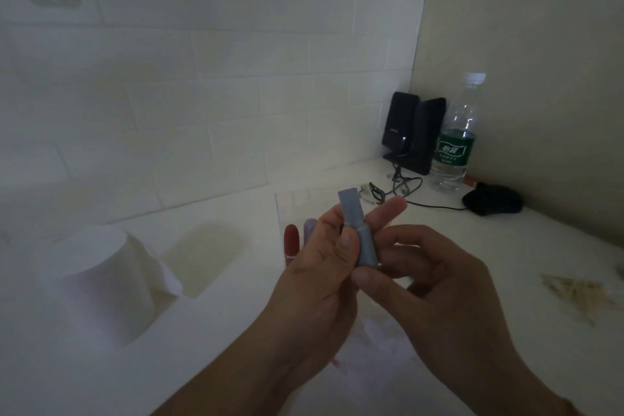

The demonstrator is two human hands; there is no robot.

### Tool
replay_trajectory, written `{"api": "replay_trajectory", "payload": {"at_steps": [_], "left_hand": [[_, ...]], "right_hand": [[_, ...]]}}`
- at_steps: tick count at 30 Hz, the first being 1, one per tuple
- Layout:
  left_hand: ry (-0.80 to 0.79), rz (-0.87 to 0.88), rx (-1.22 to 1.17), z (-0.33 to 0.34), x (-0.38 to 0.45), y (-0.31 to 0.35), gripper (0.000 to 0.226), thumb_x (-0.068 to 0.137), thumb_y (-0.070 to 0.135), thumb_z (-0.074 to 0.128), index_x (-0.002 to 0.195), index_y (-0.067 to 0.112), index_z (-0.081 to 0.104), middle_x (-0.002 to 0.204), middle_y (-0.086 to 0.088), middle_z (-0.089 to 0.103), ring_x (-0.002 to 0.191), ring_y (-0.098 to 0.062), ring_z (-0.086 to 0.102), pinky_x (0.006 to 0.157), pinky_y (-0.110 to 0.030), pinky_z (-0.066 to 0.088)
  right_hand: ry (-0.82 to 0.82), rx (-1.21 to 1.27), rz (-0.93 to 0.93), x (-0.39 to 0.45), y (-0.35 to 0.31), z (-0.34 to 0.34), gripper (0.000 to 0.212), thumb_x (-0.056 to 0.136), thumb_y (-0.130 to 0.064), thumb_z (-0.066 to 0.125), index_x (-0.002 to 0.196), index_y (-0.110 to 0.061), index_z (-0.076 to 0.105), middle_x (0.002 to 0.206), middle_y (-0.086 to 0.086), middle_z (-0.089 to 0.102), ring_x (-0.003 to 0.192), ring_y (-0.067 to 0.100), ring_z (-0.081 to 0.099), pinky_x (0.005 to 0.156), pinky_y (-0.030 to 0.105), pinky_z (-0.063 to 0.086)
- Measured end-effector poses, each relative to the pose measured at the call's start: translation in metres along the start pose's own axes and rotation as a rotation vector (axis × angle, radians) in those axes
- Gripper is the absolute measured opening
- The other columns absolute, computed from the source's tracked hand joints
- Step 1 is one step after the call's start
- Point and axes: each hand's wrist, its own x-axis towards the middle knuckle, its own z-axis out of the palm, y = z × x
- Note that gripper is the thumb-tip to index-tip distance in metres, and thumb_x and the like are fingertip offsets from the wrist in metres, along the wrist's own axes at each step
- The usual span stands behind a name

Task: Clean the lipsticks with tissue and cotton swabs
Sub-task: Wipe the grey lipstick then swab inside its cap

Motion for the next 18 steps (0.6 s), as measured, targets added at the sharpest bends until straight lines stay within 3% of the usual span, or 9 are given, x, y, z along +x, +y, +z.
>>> {"api": "replay_trajectory", "payload": {"at_steps": [3,6,9,11,14,18], "left_hand": [[0.013,0.007,0.014,-0.003,0.001,0.002,0.07,0.077,0.043,0.075,0.132,0.01,0.048,0.138,-0.008,0.056,0.124,-0.027,0.056,0.103,-0.041,0.046],[0.151,-0.018,0.081,-0.007,0.004,0.005,0.088,0.054,0.06,0.083,0.128,0.02,0.058,0.13,-0.002,0.063,0.123,-0.024,0.057,0.103,-0.043,0.042],[0.239,0.008,0.156,-0.009,0.004,0.006,0.057,0.057,0.049,0.084,0.107,0.023,0.075,0.116,-0.002,0.07,0.118,-0.023,0.06,0.104,-0.041,0.04],[0.262,0.006,0.174,-0.008,0.002,0.005,0.037,0.061,0.039,0.075,0.094,0.022,0.078,0.109,-0.002,0.073,0.112,-0.021,0.063,0.105,-0.041,0.039],[0.299,0.007,0.164,-0.007,0.002,0.004,0.027,0.061,0.034,0.07,0.082,0.02,0.079,0.106,-0.005,0.074,0.105,-0.019,0.062,0.1,-0.037,0.041],[0.341,0.032,0.112,-0.006,0.002,0.005,0.03,0.059,0.029,0.072,0.083,0.013,0.079,0.109,-0.013,0.07,0.099,-0.021,0.061,0.098,-0.034,0.044]], "right_hand": [[0.085,-0.008,-0.023,0.001,0.0,-0.001,0.029,0.06,-0.035,0.075,0.086,-0.028,0.067,0.078,-0.019,0.072,0.07,0.003,0.069,0.051,0.02,0.052],[0.177,-0.197,-0.087,0.005,0.002,-0.008,0.028,0.062,-0.04,0.074,0.088,-0.033,0.066,0.084,-0.029,0.068,0.07,-0.007,0.066,0.051,0.013,0.05],[0.206,-0.368,-0.124,0.007,0.002,-0.013,0.032,0.064,-0.05,0.066,0.092,-0.037,0.064,0.075,-0.031,0.065,0.072,-0.011,0.063,0.053,0.003,0.044],[0.202,-0.422,-0.149,0.007,0.003,-0.014,0.035,0.065,-0.053,0.063,0.095,-0.036,0.064,0.078,-0.032,0.062,0.073,-0.009,0.063,0.052,0.001,0.041],[0.191,-0.463,-0.194,0.006,0.004,-0.013,0.036,0.068,-0.055,0.059,0.095,-0.033,0.066,0.078,-0.024,0.065,0.075,-0.004,0.062,0.054,0.0,0.04],[0.165,-0.476,-0.217,0.005,0.004,-0.012,0.034,0.069,-0.057,0.056,0.095,-0.035,0.065,0.079,-0.022,0.065,0.074,-0.001,0.062,0.051,0.003,0.041]]}}
